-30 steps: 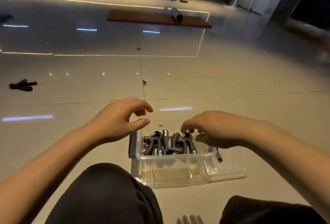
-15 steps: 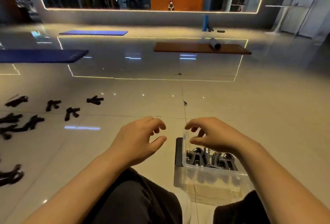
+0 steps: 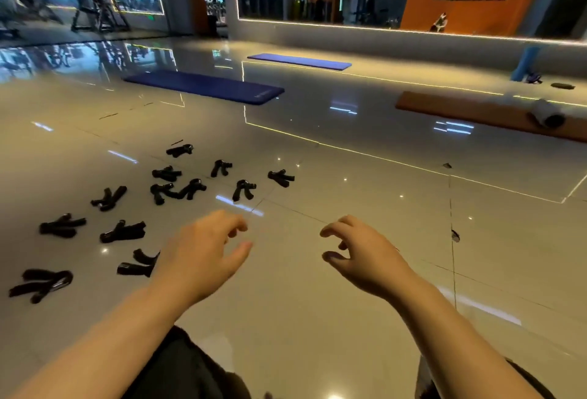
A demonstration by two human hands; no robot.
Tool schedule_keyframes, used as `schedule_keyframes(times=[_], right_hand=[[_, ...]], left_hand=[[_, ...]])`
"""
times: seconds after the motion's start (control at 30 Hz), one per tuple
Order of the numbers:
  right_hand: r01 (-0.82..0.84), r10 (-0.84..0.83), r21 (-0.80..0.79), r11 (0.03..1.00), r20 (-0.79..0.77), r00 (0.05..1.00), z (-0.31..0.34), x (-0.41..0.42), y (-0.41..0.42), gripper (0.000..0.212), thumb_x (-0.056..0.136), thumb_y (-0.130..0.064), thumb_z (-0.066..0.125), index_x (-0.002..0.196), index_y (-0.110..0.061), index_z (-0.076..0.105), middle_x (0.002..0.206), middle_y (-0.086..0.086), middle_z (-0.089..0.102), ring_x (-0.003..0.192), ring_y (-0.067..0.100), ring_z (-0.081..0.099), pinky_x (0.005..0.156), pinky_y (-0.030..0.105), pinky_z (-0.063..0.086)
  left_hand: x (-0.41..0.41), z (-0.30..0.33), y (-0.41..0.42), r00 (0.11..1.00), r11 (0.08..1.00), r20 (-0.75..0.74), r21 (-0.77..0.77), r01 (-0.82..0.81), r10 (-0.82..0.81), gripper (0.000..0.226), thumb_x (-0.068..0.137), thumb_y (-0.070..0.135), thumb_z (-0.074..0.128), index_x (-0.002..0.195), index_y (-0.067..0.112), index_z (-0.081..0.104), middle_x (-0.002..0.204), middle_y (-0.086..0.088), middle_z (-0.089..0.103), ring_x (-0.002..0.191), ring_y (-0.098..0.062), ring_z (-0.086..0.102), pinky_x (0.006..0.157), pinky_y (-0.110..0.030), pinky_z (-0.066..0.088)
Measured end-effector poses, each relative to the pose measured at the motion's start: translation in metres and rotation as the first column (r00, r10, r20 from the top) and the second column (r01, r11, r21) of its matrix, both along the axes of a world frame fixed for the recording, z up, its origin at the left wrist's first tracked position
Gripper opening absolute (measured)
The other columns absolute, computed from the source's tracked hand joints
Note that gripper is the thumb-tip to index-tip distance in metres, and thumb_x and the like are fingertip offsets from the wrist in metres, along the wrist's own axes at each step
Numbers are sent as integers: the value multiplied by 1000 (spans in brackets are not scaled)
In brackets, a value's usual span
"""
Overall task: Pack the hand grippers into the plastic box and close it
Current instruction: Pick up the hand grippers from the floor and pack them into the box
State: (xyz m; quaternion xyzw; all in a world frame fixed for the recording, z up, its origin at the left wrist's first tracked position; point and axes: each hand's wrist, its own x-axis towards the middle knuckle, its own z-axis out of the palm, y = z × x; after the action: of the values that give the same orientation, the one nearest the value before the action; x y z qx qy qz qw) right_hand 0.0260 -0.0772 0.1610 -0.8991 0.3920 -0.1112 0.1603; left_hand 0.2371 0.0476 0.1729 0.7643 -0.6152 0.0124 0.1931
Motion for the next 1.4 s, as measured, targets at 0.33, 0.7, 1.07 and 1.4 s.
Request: schedule_keyframes(times=[0.33, 0.7, 1.07, 1.4], right_hand=[[-283, 284, 74, 956, -3, 959, 25, 122, 4, 31, 87, -37, 61, 117, -35, 55, 113, -19, 48, 99, 2, 52, 87, 26, 50], [-258, 238, 247, 934, 109, 965, 33, 229, -45, 42, 82, -33, 70, 121, -28, 55, 122, -4, 53, 100, 10, 56, 88, 28, 50], [-376, 397, 225, 899, -56, 916, -11, 393, -38, 44, 83, -31, 68, 124, -28, 51, 121, -6, 51, 103, 7, 52, 87, 23, 46], [-679, 672, 49, 732, -218, 708, 14, 558, -2, 44, 85, -37, 64, 126, -33, 48, 123, -12, 49, 105, 3, 46, 90, 23, 44]], left_hand=[[117, -17, 23, 984, 981, -27, 88, -175, 178, 23, 91, 42, 50, 112, 35, 54, 101, 20, 47, 87, 1, 50, 73, -19, 45], [187, 11, -14, 969, 987, -197, -30, -156, 147, 17, 87, 33, 61, 103, 33, 55, 97, 18, 54, 89, 4, 52, 71, -10, 39], [336, -29, 33, 937, 924, -73, 211, -320, 341, 31, 91, 34, 54, 122, 29, 51, 113, 10, 52, 95, -1, 46, 68, -9, 35], [490, -43, 77, 891, 887, -144, 248, -389, 430, 30, 87, 36, 57, 117, 32, 55, 96, 15, 49, 89, -6, 51, 84, -33, 49]])
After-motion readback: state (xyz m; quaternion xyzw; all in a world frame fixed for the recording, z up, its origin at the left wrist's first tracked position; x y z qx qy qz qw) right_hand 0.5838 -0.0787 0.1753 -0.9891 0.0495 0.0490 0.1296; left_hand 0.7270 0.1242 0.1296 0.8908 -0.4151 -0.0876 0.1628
